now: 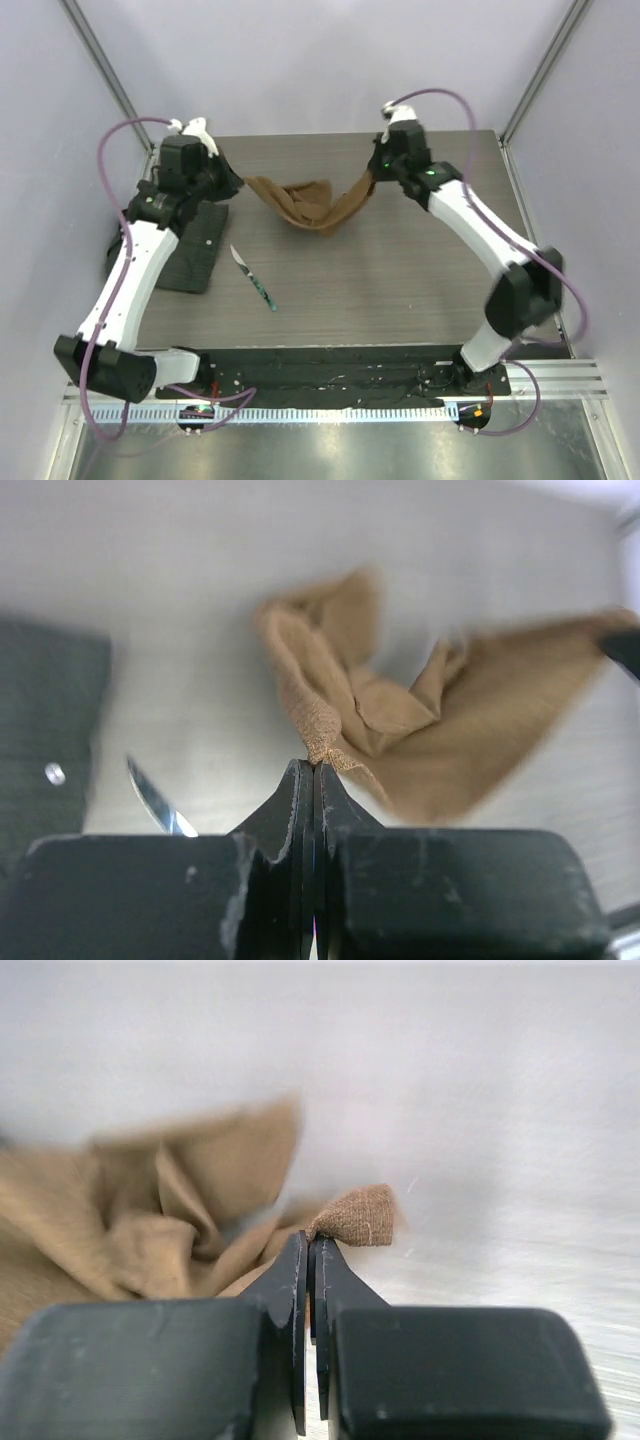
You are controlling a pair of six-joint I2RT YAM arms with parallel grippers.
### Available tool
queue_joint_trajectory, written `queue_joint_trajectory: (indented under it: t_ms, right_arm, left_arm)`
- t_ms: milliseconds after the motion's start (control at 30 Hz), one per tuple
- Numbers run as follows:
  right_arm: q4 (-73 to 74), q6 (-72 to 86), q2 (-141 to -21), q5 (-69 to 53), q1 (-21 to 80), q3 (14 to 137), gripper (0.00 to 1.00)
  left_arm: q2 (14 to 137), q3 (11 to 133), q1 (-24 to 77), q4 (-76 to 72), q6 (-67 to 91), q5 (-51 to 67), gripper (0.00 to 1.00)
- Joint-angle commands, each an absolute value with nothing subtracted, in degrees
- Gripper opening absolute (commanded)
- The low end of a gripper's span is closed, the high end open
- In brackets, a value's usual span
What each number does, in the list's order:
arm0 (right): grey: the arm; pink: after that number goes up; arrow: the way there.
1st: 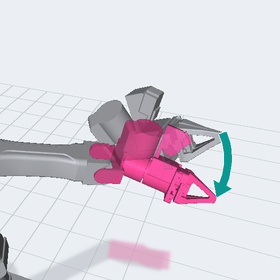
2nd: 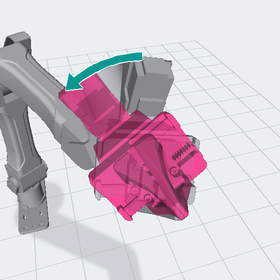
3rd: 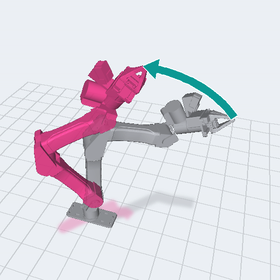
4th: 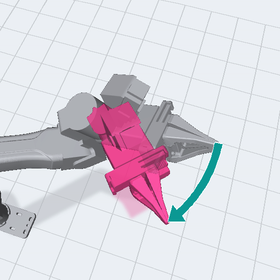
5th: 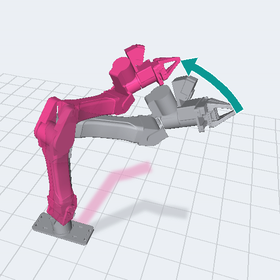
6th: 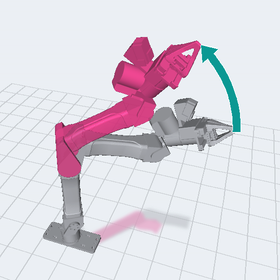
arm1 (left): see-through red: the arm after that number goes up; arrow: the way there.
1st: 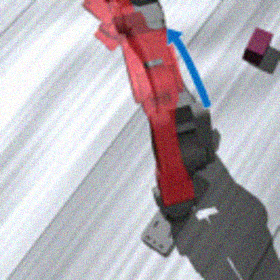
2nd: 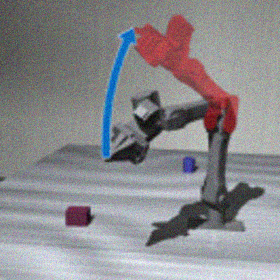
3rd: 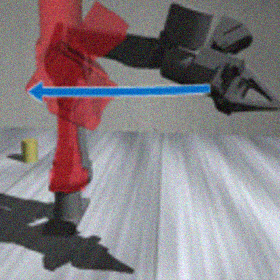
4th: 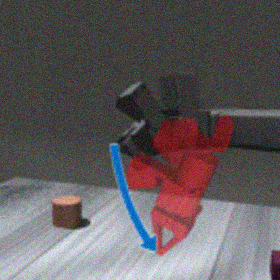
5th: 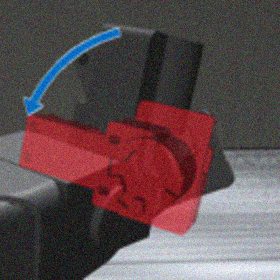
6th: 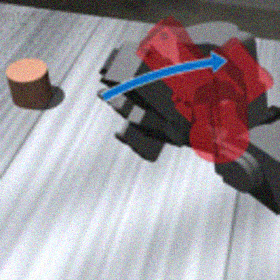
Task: Fold the napkin, place the utensils inside, and roll it up
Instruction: Flatten the napkin out
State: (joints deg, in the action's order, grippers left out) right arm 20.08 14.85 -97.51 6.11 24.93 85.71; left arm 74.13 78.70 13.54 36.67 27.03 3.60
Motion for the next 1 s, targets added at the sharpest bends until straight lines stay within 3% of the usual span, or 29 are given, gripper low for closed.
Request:
queue_joint_trajectory:
  t_ms: [0,267,600,800,967]
  right_arm:
    - [24.2,12.0,-81.4,15.6,24.7,88.7,0.01]
    - [32.4,10.9,-63.5,20.5,24.8,97.6,0.01]
    - [38.3,9.9,-55.2,20.4,24.7,110.9,0.01]
    - [39.8,8.3,-56.2,24.7,24.8,111.3,0.01]
    - [39.2,3.9,-66.0,37.5,24.6,107.5,0.01]
  left_arm:
    - [67.7,88.0,13.2,34.4,26.5,-1.2,0.00]
    - [61.9,102.7,13.2,37.3,25.0,-0.4,0.00]
    - [58.0,108.5,13.2,35.3,29.5,9.7,0.00]
    - [61.3,107.3,13.2,33.5,31.6,14.8,0.00]
    - [71.0,102.3,13.1,33.4,30.3,11.1,0.00]
